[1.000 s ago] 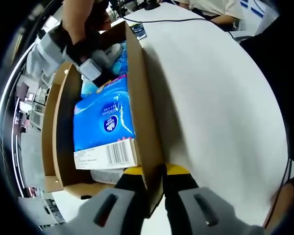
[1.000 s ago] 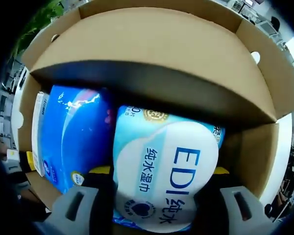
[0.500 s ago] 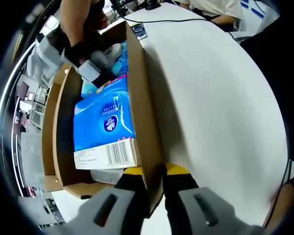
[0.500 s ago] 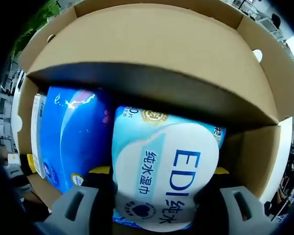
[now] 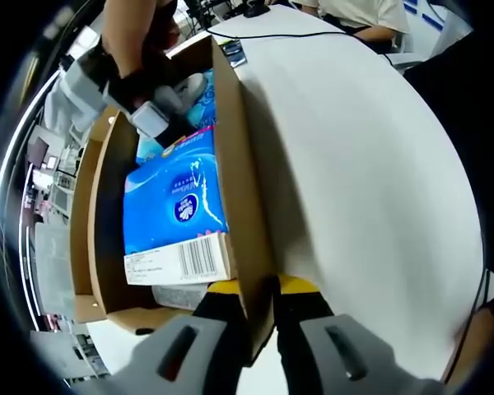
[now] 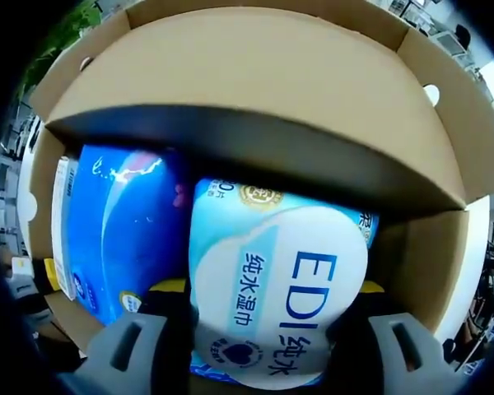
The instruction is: Operate the shoe box by opening the lid, removing the specified soft item, and placing it in the target area until the item is outside and the box remains undamaged.
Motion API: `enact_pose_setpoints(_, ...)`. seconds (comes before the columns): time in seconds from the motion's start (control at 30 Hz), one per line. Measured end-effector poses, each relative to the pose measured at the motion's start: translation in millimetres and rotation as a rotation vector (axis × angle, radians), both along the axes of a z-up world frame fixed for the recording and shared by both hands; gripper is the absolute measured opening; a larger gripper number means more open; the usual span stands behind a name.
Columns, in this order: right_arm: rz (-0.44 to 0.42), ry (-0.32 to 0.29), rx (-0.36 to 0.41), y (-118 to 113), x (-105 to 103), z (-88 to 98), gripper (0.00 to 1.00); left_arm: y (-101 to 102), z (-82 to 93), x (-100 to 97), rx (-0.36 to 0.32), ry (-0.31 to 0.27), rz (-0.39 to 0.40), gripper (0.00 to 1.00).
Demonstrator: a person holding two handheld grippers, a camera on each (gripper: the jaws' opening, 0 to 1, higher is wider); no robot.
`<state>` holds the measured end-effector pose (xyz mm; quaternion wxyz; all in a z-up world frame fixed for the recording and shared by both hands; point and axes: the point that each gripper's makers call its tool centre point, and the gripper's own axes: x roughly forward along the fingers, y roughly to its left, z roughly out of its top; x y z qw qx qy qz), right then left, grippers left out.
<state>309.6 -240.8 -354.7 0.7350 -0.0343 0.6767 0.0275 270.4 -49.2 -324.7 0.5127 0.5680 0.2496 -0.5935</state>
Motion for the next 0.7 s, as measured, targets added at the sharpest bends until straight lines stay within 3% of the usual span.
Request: enact_pose_setpoints(0.7, 0.026, -0.046, -0.048, 0.4, 2.9, 4.3, 0.68, 1.5, 0.8, -1.3, 0.003, -0.003, -0.005, 0.09)
